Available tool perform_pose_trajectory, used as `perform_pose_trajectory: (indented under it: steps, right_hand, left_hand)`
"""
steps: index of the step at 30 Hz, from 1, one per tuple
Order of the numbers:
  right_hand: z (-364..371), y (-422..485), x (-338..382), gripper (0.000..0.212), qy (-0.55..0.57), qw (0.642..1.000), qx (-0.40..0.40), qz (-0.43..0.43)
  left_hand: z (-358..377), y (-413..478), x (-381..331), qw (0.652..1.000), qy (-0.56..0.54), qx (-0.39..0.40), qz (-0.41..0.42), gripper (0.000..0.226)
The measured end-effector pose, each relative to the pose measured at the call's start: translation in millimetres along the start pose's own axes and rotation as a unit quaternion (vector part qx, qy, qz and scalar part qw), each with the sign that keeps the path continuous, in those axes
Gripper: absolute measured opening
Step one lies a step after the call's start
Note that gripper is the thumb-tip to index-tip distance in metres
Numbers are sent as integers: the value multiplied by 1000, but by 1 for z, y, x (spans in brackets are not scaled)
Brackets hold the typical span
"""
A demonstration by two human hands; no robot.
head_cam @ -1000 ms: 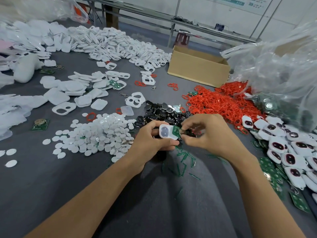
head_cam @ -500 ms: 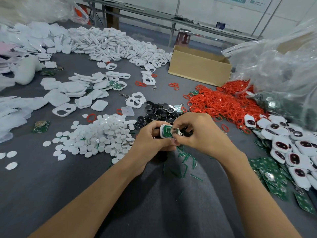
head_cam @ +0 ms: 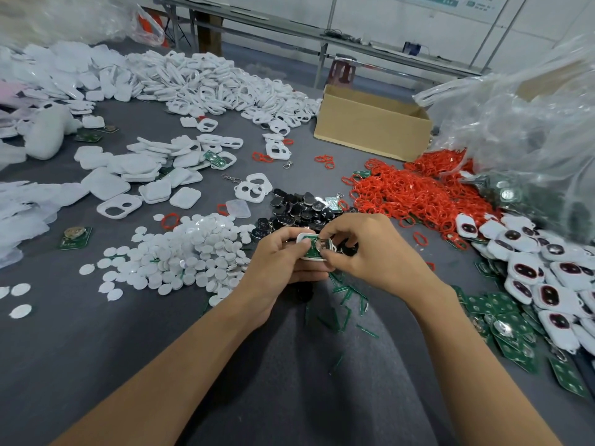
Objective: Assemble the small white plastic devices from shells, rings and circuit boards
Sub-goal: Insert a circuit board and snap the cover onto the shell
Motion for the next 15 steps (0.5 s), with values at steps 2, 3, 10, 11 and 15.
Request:
perform_pose_trajectory:
  steps: [2, 3, 10, 11, 15]
  right_hand:
    - [0, 0, 0, 13, -2, 1000, -1, -1]
    - [0, 0, -1, 13, -1, 1000, -2, 0]
    - [1, 0, -3, 16, 6, 1000, -7, 5]
    - [1, 0, -3, 17, 7, 1000, -8, 5]
    - [1, 0, -2, 17, 8, 1000, -10, 2]
  left_hand:
    - [0, 1, 0, 1000, 1, -2, 0, 17]
    - [0, 1, 0, 1000, 2, -2, 0, 17]
    - [-1, 0, 0, 1000, 7, -5, 7, 17]
    - [-1, 0, 0, 1000, 9, -6, 9, 17]
    - [-1, 0, 0, 1000, 10, -10, 12, 18]
Point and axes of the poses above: each hand's wrist, its own y-axis towards the middle knuckle, its own z-axis out of the palm, x = y × z, the point moved 6 cm from there along y, towards the middle knuckle, and after that the axes turned 5 degrees about -z, right-handed, at the moved point
